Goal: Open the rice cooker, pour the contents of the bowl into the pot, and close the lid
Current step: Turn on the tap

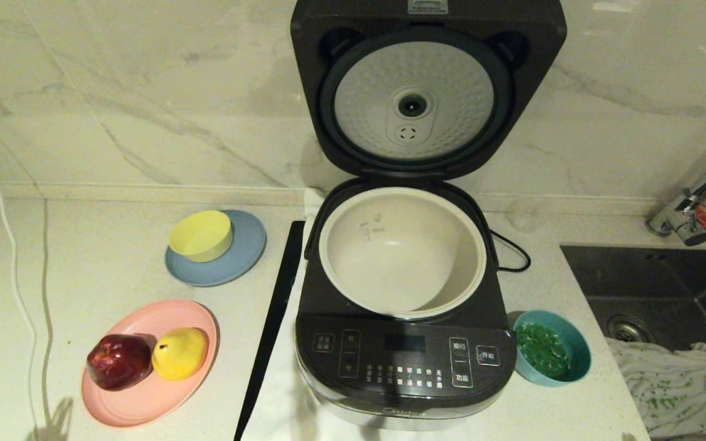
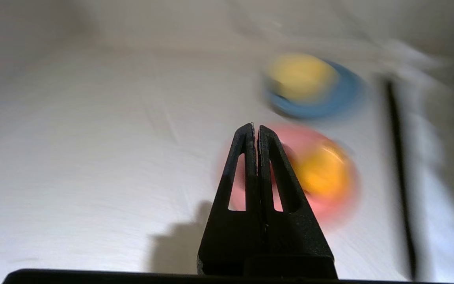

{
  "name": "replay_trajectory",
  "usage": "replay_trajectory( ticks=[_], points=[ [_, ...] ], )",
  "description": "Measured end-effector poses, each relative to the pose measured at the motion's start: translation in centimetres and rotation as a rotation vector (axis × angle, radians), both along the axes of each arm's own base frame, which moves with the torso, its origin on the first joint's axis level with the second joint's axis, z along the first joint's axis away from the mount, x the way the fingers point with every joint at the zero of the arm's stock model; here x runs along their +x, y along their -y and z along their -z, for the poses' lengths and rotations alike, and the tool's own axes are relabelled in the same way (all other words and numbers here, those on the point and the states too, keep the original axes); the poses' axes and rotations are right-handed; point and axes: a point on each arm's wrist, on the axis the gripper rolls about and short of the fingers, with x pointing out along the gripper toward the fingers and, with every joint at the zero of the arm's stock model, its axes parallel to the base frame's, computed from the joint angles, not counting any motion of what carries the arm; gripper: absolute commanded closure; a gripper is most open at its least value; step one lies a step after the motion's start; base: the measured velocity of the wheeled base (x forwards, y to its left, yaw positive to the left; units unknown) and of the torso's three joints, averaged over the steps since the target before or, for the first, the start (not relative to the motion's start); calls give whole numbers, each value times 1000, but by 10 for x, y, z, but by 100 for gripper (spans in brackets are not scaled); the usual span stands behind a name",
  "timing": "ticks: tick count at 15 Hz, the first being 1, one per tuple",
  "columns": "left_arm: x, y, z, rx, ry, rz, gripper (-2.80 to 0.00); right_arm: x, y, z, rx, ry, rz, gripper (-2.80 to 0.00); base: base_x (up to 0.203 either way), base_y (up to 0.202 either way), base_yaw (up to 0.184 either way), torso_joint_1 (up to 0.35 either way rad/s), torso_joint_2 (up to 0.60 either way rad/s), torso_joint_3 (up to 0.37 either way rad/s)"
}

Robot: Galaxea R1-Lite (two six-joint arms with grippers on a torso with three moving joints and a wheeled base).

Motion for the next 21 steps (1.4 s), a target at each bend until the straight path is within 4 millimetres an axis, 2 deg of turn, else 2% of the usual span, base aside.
replay_trajectory(
  ticks=[3,4,7,12,16,19,21],
  points=[
    [0,6,29,-87,-127,265,0,0,0,0,0,0,0,0,0,0,0,0,0,0],
    [0,7,32,-121,-142,289,0,0,0,0,0,0,0,0,0,0,0,0,0,0],
    [-1,6,34,-163,-132,272,0,0,0,0,0,0,0,0,0,0,0,0,0,0],
    [-1,6,36,-125,-150,262,0,0,0,0,0,0,0,0,0,0,0,0,0,0],
    [-1,7,36,21,-176,269,0,0,0,0,0,0,0,0,0,0,0,0,0,0],
    [-1,6,37,-84,-165,263,0,0,0,0,0,0,0,0,0,0,0,0,0,0],
    [-1,6,37,-88,-165,264,0,0,0,0,0,0,0,0,0,0,0,0,0,0]
  ],
)
